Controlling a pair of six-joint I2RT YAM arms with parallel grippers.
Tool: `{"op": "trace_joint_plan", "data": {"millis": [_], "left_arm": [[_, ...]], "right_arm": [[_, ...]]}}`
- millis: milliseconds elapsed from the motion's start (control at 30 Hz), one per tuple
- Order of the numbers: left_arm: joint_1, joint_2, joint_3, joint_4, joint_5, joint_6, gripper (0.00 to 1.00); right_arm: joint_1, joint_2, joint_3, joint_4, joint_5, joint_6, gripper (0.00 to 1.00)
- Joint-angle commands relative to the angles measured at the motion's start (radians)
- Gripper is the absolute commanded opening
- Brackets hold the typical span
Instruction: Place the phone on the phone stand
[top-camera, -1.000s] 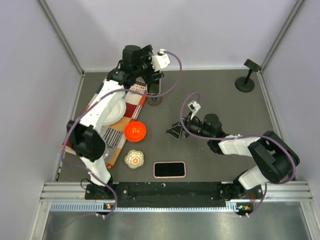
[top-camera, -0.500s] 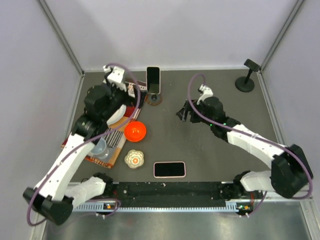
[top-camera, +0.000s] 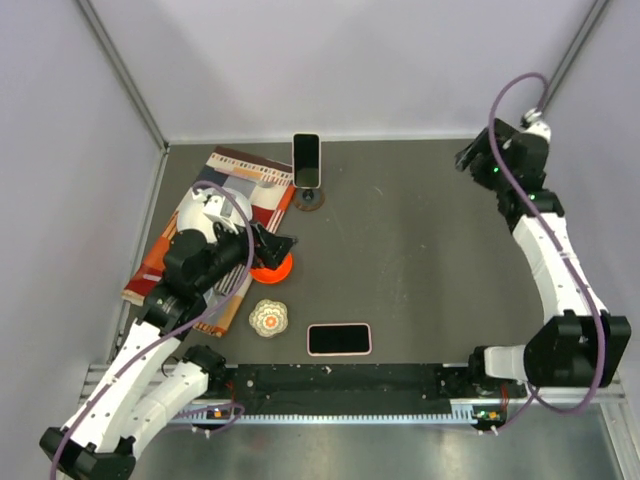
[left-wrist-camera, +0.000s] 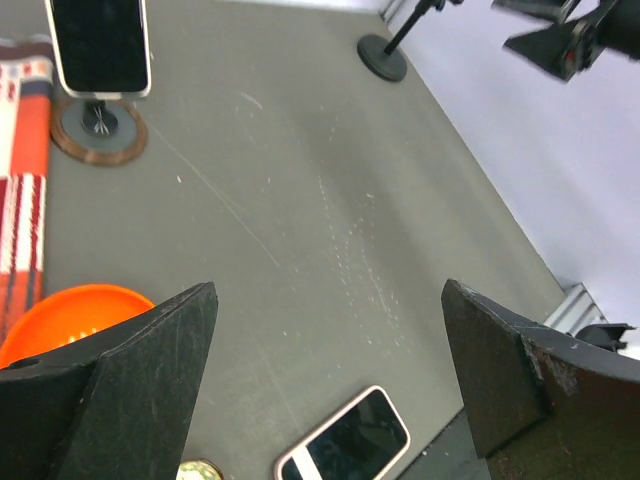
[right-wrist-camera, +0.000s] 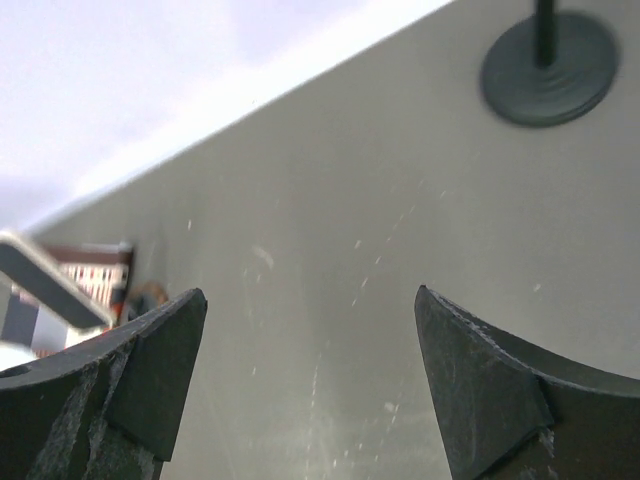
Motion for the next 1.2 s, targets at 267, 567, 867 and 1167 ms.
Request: {"op": "trace_joint_plan", "data": {"millis": [267, 567, 867, 1167], "left_arm": [[0.006, 0.047, 0.046, -0.064, 0.102, 0.023, 0.98], [0.006, 0.064, 0.092, -0.087, 0.132, 0.090, 0.97], [0.004, 0.087, 0.088, -0.065, 0.169, 0.082, 0.96], [0.004, 0.090, 0.091, -0.070, 0.168, 0.087, 0.95]], "right_arm": [[-0.293, 0.338, 0.388, -0.027, 0.009, 0.082, 0.80], [-0.295, 0.565, 0.589, -0.030, -0.011, -0.126, 0.52], [-0.275, 0.670, 0.646, -0.024, 0.077, -0.182, 0.45], [-0.257, 0.740, 0.710, 0.010, 0.054, -0.261, 0.41]]}}
